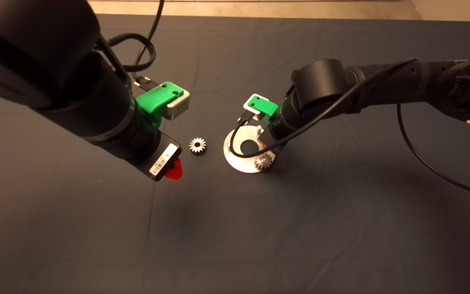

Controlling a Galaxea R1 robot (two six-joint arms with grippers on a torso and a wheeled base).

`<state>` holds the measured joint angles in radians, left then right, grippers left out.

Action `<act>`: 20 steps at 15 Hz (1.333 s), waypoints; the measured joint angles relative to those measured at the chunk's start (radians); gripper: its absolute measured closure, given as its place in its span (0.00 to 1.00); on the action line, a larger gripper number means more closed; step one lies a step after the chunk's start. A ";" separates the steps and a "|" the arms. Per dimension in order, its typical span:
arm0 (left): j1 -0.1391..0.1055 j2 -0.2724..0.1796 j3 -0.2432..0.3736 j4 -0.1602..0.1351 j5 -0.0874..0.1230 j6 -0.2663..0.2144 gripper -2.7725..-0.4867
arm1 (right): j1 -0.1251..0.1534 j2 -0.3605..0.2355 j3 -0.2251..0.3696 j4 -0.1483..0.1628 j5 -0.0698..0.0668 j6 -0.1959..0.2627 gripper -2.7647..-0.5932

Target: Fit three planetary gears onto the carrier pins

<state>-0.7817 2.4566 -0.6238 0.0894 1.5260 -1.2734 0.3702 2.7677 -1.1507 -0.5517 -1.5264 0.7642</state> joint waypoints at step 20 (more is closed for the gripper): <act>0.000 0.000 0.000 0.000 0.000 0.000 0.26 | 0.014 0.016 -0.405 0.010 -0.002 -0.271 0.64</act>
<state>-0.7817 2.4568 -0.6234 0.0889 1.5255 -1.2738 0.3847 2.7840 -1.5557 -0.5421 -1.5287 0.4936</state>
